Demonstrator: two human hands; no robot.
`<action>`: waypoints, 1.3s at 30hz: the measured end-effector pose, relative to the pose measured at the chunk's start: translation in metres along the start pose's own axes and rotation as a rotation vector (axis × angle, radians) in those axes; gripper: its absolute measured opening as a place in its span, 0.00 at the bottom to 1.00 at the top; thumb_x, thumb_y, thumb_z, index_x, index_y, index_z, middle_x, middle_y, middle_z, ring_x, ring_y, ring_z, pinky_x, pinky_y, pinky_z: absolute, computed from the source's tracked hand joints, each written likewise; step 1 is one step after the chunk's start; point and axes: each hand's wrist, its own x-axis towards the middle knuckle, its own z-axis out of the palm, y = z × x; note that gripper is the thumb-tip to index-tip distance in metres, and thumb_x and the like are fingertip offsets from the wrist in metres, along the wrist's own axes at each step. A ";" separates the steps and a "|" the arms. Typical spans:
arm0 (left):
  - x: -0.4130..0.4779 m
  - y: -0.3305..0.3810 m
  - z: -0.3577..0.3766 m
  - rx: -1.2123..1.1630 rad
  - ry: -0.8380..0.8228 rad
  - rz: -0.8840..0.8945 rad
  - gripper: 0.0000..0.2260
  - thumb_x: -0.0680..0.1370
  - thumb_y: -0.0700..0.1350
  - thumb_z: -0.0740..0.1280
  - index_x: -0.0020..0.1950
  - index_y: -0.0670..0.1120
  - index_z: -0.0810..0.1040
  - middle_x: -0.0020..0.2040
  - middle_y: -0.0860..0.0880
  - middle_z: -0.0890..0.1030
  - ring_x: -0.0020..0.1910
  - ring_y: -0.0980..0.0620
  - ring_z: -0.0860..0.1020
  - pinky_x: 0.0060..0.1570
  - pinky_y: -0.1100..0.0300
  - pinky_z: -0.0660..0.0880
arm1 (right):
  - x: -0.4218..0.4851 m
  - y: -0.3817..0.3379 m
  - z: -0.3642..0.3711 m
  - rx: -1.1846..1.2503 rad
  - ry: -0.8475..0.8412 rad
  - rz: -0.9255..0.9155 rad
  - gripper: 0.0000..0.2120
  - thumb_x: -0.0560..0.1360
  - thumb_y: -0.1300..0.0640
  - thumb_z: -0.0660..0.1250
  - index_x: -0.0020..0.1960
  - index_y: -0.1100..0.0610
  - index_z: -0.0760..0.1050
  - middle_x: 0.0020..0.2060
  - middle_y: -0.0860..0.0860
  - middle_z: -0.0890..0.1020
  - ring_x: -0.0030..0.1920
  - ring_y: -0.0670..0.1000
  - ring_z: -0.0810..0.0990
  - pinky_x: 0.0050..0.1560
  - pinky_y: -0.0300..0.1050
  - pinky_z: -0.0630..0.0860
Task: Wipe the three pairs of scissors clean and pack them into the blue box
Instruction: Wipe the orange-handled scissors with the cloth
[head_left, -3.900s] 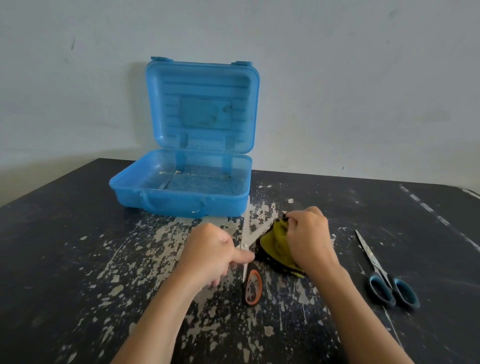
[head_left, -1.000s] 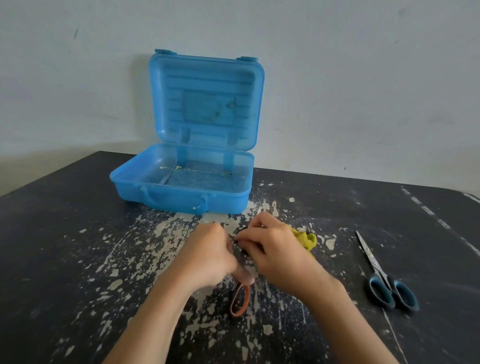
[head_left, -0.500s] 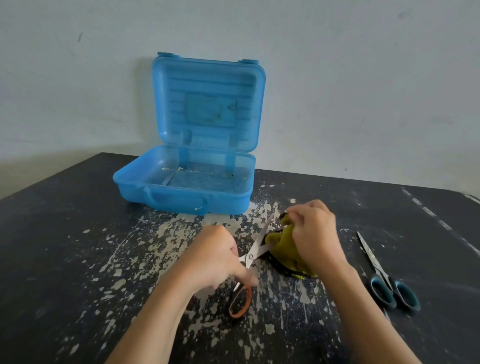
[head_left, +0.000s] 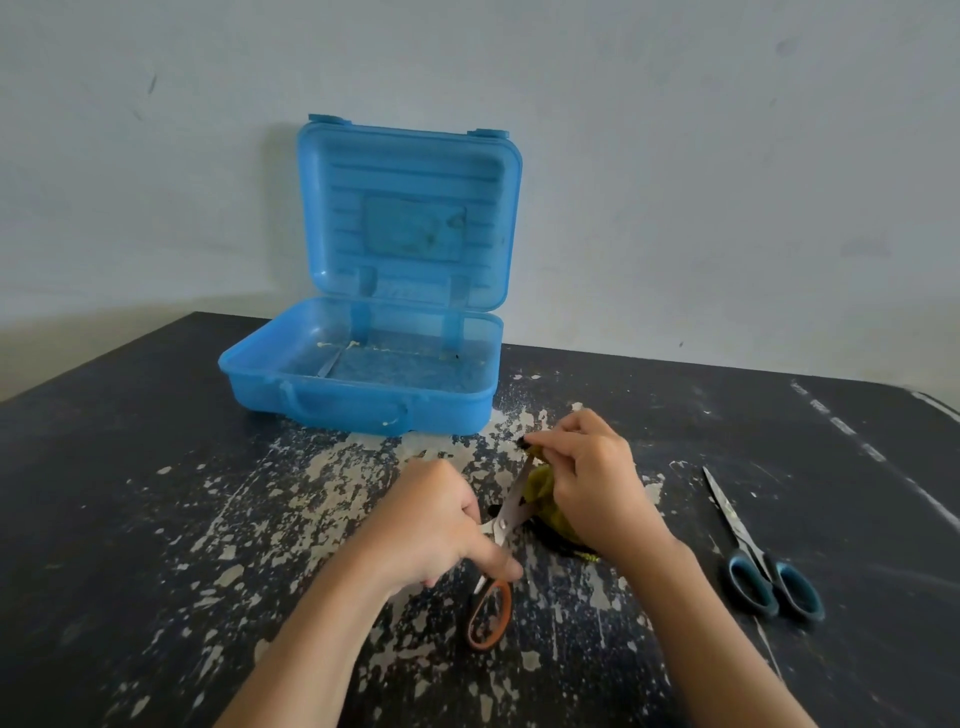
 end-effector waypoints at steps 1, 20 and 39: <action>0.000 0.000 0.000 0.008 -0.015 -0.011 0.18 0.61 0.51 0.80 0.33 0.40 0.76 0.24 0.47 0.71 0.17 0.54 0.63 0.18 0.69 0.61 | 0.001 0.003 0.001 -0.028 -0.027 0.045 0.14 0.76 0.70 0.59 0.56 0.60 0.79 0.43 0.53 0.71 0.37 0.45 0.69 0.35 0.30 0.66; -0.001 0.002 0.002 -0.136 -0.103 -0.044 0.16 0.62 0.47 0.80 0.35 0.40 0.76 0.22 0.48 0.70 0.19 0.52 0.62 0.18 0.66 0.60 | 0.001 0.002 -0.004 -0.057 -0.092 0.081 0.12 0.76 0.66 0.60 0.56 0.61 0.79 0.44 0.53 0.73 0.40 0.49 0.71 0.37 0.31 0.65; 0.009 -0.009 -0.005 -0.189 0.057 -0.173 0.19 0.59 0.45 0.82 0.41 0.45 0.75 0.35 0.43 0.81 0.25 0.53 0.70 0.24 0.63 0.66 | 0.004 -0.002 -0.037 0.083 0.321 0.261 0.08 0.75 0.63 0.64 0.51 0.56 0.79 0.45 0.48 0.78 0.41 0.43 0.73 0.41 0.31 0.66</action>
